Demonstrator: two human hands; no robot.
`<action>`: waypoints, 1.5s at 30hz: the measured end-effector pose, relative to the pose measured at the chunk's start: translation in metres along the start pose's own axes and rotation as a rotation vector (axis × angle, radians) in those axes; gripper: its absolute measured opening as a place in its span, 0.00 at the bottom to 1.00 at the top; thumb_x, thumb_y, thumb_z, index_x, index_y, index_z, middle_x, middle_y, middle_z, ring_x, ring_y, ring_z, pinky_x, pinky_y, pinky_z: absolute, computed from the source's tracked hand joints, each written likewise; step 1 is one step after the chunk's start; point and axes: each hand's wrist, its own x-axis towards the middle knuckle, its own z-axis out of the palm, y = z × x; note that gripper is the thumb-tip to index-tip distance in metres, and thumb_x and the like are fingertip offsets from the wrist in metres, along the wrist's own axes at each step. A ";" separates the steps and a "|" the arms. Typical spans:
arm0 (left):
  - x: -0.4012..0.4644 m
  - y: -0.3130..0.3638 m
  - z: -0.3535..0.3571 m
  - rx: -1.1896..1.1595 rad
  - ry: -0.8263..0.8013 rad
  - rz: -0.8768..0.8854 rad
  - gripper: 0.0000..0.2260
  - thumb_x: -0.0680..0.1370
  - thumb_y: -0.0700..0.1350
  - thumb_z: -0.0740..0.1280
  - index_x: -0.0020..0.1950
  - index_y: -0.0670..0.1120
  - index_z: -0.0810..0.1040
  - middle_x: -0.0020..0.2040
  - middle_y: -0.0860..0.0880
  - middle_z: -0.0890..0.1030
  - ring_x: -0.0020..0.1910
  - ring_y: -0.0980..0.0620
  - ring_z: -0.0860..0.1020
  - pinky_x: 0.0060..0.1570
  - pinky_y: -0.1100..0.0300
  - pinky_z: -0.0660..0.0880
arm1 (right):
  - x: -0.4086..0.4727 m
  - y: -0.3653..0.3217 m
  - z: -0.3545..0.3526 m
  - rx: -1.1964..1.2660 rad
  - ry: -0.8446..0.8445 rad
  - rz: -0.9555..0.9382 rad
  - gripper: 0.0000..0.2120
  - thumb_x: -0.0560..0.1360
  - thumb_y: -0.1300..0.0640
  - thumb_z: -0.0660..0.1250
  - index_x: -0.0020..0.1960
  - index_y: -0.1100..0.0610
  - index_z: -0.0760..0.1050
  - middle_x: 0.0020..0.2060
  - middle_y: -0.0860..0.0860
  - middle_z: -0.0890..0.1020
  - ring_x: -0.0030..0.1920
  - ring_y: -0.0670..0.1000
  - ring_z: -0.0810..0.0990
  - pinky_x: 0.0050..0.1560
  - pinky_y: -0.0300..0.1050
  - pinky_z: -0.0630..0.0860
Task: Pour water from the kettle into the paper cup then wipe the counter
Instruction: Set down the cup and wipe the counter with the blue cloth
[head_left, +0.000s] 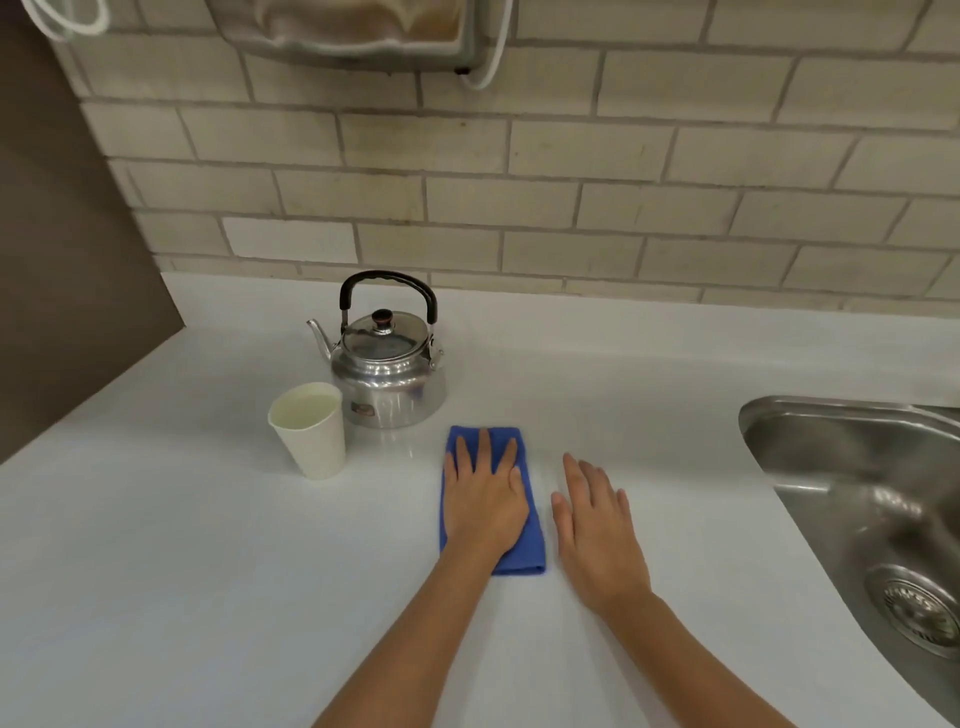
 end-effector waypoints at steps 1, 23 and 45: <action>0.017 0.011 0.001 0.002 -0.039 0.014 0.22 0.81 0.50 0.43 0.75 0.51 0.48 0.78 0.45 0.47 0.76 0.40 0.45 0.75 0.46 0.42 | 0.000 0.000 0.000 0.025 0.008 -0.002 0.23 0.81 0.51 0.46 0.74 0.52 0.49 0.72 0.52 0.61 0.73 0.51 0.55 0.73 0.50 0.51; -0.028 -0.041 -0.027 0.014 -0.029 -0.038 0.22 0.81 0.49 0.46 0.75 0.51 0.50 0.78 0.45 0.50 0.76 0.43 0.48 0.75 0.49 0.43 | 0.012 -0.040 0.022 -0.180 -0.167 -0.068 0.21 0.79 0.47 0.49 0.72 0.48 0.58 0.74 0.50 0.58 0.74 0.54 0.51 0.72 0.59 0.50; -0.151 -0.186 -0.070 0.025 0.115 -0.402 0.23 0.80 0.50 0.47 0.75 0.52 0.49 0.78 0.45 0.51 0.76 0.43 0.48 0.75 0.51 0.45 | 0.005 -0.110 0.057 -0.180 -0.225 -0.104 0.23 0.79 0.45 0.47 0.73 0.48 0.55 0.75 0.52 0.54 0.75 0.56 0.48 0.74 0.59 0.47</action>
